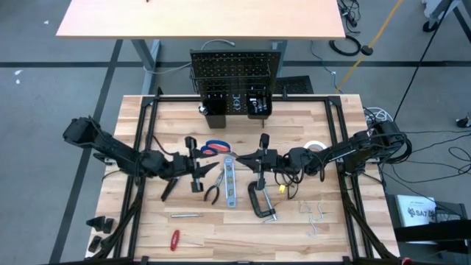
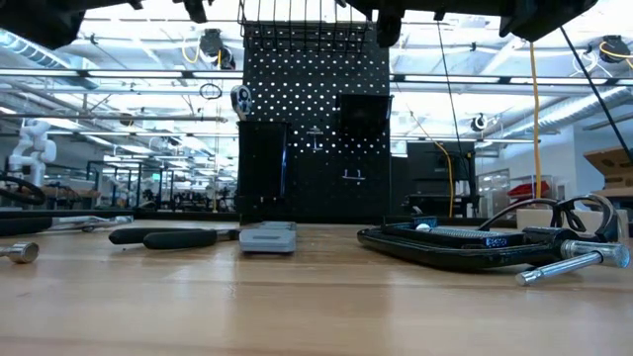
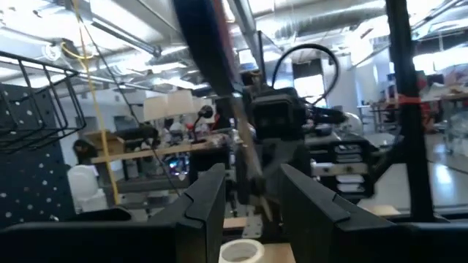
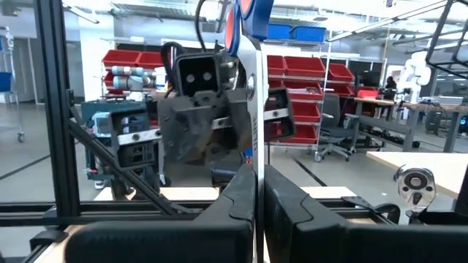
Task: Hang tools onto peg board
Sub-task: Put the blue scissors into the left black bin on the peg board
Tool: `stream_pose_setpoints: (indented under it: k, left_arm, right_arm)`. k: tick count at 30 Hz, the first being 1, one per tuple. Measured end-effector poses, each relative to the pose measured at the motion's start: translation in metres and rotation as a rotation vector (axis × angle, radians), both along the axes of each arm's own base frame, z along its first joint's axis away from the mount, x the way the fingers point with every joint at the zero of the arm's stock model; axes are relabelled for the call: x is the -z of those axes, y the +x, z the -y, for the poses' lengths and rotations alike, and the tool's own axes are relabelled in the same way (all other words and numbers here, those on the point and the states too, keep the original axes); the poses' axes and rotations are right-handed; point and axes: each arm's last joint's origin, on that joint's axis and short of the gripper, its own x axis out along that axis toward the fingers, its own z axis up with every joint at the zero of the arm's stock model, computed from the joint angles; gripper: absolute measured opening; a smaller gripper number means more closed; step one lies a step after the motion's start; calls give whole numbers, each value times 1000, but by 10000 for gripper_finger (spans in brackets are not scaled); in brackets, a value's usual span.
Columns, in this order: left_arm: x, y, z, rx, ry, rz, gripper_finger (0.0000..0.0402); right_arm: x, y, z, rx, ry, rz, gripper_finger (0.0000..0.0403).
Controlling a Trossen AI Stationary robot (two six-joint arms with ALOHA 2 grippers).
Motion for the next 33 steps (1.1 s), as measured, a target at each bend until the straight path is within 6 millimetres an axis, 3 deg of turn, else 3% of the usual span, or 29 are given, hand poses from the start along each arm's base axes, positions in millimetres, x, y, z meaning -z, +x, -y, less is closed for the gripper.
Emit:
stream_pose_setpoints:
  k: [19,26,33]
  left_arm:
    - [-31,25,-8,-30,-88,0,121]
    - [-32,26,-11,-43,-91,10,121]
    - [-43,21,-12,-21,-119,131,121]
  right_arm:
    - [0,1,6,12,-33,-5,0]
    - [0,1,6,13,-42,-7,0]
    - [2,2,6,14,-46,-28,0]
